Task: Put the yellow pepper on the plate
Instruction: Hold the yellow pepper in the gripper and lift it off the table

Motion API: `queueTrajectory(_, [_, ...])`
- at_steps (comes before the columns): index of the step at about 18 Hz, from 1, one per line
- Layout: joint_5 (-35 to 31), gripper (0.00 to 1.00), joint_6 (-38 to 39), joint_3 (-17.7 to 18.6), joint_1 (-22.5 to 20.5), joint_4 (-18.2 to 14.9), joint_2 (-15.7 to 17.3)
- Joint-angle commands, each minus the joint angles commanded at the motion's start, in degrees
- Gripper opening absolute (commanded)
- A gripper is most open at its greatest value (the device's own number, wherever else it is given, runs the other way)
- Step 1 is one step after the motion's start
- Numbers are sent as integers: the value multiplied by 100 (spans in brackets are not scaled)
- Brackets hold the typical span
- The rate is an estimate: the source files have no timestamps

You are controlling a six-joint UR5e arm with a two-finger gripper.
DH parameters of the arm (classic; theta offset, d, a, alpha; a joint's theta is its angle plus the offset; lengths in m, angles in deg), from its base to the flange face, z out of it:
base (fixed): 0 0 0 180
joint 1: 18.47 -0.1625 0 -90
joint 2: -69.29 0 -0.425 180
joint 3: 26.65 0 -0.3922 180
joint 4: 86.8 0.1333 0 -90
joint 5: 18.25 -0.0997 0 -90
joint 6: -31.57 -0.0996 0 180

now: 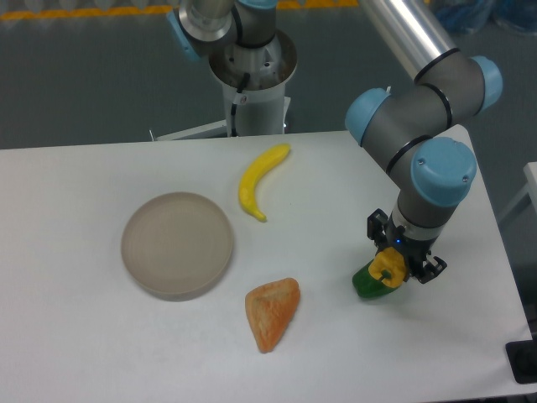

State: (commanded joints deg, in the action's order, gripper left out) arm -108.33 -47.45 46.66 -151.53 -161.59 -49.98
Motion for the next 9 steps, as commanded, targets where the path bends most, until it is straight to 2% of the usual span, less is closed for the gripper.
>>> queueTrajectory(6, [79, 24, 61, 0, 35, -26, 44])
queueTrajectory(9, [184, 23, 578, 70, 403, -53, 184])
